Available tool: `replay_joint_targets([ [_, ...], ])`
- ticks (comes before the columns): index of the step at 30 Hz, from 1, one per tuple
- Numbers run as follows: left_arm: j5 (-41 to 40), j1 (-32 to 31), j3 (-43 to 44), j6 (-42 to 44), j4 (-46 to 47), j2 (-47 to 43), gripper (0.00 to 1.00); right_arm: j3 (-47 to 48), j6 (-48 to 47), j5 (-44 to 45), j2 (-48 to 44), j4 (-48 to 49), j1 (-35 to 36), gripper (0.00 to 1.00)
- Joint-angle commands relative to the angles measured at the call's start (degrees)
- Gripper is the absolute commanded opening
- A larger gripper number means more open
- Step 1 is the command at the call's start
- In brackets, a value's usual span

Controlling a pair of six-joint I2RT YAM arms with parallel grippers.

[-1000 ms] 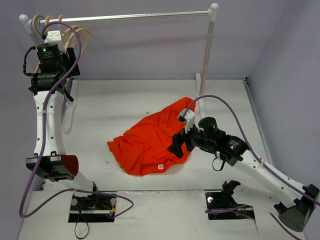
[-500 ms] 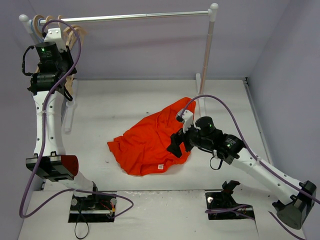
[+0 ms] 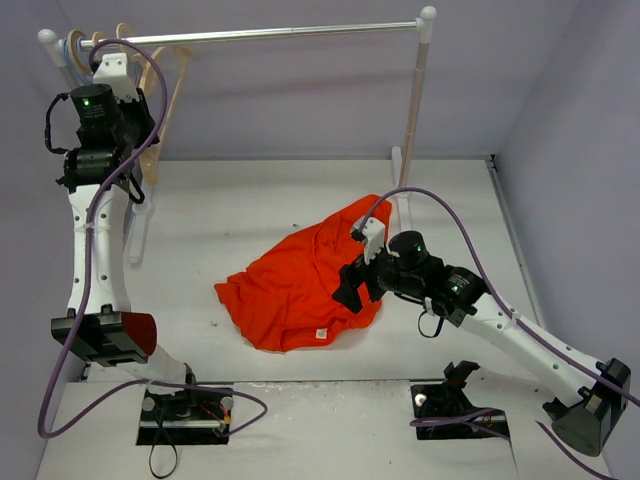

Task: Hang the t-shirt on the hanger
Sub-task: Pick up the hanger from the clothesline, then place the T-shirt on the hanger.

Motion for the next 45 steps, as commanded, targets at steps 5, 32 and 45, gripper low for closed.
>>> replay_joint_targets([
  [5, 5.60, 0.31, -1.34, 1.84, 13.32, -7.31, 0.00, 3.88, 0.15, 0.84, 1.17, 3.03, -0.02, 0.86],
  [32, 18.70, -4.61, -38.86, -4.13, 3.58, -39.30, 0.00, 0.64, 12.89, 22.45, 0.82, -1.37, -0.02, 0.75],
  [45, 15.54, -18.85, -54.07, -5.36, -7.85, -50.46, 0.00, -11.06, 24.49, 16.31, 3.28, 2.93, 2.96, 0.52],
])
